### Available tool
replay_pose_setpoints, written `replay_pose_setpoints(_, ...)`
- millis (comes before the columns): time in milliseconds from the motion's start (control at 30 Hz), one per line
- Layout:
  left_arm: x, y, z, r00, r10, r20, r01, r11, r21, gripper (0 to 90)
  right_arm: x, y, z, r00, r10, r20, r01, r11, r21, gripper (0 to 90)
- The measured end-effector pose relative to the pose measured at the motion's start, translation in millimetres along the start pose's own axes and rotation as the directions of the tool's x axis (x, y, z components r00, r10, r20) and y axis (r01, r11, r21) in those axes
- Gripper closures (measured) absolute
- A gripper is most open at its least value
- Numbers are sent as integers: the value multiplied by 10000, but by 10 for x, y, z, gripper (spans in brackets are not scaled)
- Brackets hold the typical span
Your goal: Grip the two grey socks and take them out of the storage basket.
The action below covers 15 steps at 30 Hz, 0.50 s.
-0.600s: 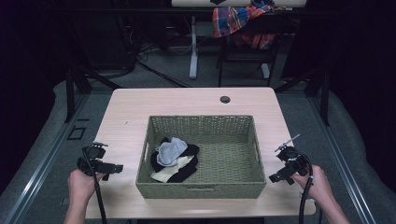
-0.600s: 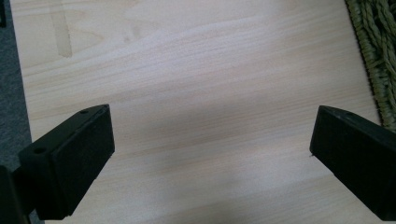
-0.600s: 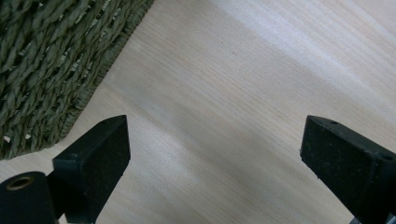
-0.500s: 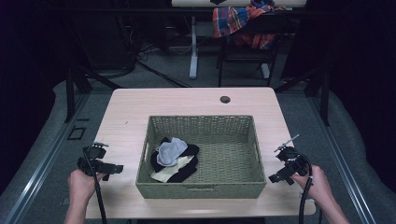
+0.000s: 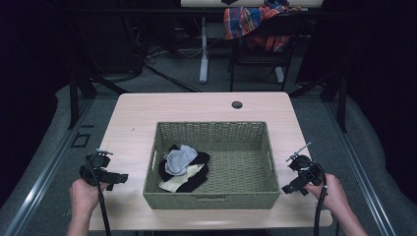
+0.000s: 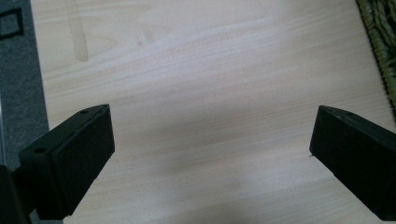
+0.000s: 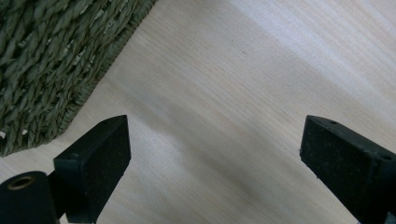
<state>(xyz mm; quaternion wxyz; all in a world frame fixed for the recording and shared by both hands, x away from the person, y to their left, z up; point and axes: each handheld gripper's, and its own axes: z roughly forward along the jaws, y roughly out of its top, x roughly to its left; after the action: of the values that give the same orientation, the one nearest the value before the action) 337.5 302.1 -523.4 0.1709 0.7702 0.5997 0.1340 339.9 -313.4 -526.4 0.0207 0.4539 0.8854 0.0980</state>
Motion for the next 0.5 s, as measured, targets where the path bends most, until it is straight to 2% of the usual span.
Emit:
replay_pose_setpoints(67,-24,6,-9,9999,110,-77,-110,9999,38,1,-1,-4,-3,10000,-22,44,22,10000,26,87)
replay_pose_setpoints(100,-36,8,-14,9999,105,-101,-105,9999,20,1,7,-12,2,9999,110,35,-110,9998,-170,87)
replay_pose_setpoints(167,-41,11,-20,9998,140,-143,-140,9999,-7,1,0,-9,-9,10000,14,85,-13,9999,-106,87)
replay_pose_setpoints(200,-48,18,-36,9998,161,-117,-162,9998,-66,1,6,-14,-6,10000,68,55,-66,9997,-255,87)
replay_pose_setpoints(233,-48,18,-36,9998,161,-117,-162,9998,-66,1,-6,-5,-22,9999,-115,90,115,9999,-8,87)
replay_pose_setpoints(367,-70,39,-77,9994,236,-266,-238,9997,-75,1,-7,-9,-14,10000,-17,79,18,9999,-120,87)
replay_pose_setpoints(433,-85,51,-100,9987,349,-374,-353,9993,-108,1,-12,-6,-19,9999,-47,113,48,10000,-88,87)
replay_pose_setpoints(467,-96,66,-129,9973,456,-580,-467,9987,-184,1,-10,-7,-25,9999,-57,123,58,9999,-87,87)
replay_pose_setpoints(500,-97,74,-149,9971,485,-592,-496,9986,-174,1,-1,-13,-16,9999,72,100,-69,9996,-259,87)
